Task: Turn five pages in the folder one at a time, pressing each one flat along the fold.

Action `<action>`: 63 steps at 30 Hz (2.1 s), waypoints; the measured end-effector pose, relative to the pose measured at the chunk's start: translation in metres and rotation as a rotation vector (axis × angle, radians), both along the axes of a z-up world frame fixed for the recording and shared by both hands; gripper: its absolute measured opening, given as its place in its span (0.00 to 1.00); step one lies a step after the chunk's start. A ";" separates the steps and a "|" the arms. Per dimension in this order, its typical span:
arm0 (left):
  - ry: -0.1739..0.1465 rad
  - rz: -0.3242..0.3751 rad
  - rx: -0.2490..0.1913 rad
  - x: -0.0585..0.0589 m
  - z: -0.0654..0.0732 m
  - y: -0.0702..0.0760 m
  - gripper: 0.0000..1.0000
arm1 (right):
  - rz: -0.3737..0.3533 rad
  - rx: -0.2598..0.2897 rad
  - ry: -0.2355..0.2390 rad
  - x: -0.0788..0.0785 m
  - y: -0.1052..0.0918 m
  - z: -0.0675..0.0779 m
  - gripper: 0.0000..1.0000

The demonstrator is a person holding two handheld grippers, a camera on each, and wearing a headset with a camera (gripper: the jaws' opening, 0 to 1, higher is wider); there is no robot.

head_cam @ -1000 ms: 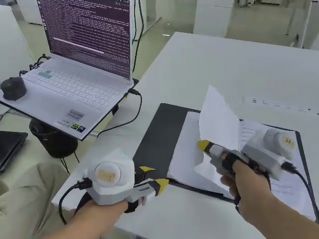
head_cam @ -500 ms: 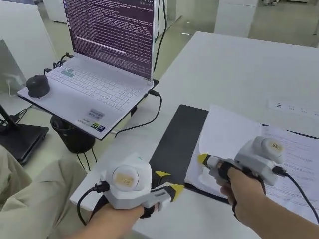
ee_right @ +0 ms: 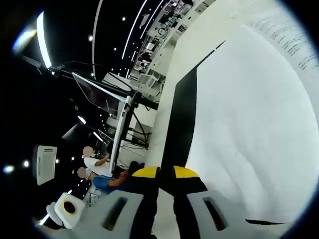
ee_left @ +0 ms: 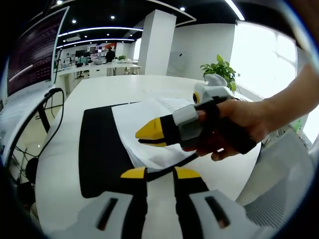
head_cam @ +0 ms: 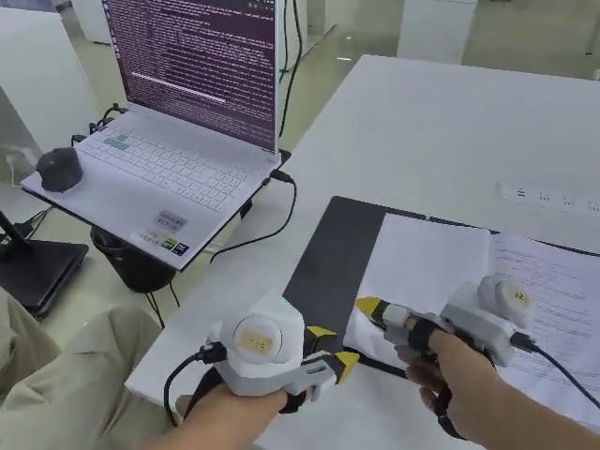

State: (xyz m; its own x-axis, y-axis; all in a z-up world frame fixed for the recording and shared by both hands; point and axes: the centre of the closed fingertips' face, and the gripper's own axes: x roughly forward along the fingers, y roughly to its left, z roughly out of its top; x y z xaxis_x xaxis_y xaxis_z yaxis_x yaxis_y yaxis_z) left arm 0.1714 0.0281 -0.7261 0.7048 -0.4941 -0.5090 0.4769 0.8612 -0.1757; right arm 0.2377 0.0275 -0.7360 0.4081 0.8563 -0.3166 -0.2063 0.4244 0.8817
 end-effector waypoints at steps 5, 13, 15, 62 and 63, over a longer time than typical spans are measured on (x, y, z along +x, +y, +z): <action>0.000 -0.052 0.049 0.018 -0.012 -0.022 0.19 | -0.037 0.031 -0.004 0.010 -0.034 0.009 0.05; 0.030 -0.021 0.147 0.044 -0.046 -0.027 0.20 | -0.096 -0.031 -0.007 0.035 -0.084 -0.001 0.00; 0.034 -0.003 0.153 0.047 -0.049 -0.024 0.19 | -0.106 -0.038 -0.006 0.039 -0.090 -0.001 0.00; -0.010 0.008 0.161 0.045 -0.064 -0.018 0.19 | -0.396 0.059 0.230 0.170 -0.126 -0.030 0.00; -0.011 0.008 0.161 0.045 -0.064 -0.018 0.19 | -0.403 0.056 0.230 0.173 -0.127 -0.030 0.00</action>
State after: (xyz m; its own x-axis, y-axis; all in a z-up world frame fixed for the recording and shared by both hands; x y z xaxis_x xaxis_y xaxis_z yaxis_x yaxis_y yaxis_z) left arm 0.2161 0.0100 -0.7900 0.7144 -0.4013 -0.5733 0.4710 0.8816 -0.0303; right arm 0.4106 -0.0994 -0.7660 0.6360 0.6624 -0.3959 0.1689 0.3811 0.9090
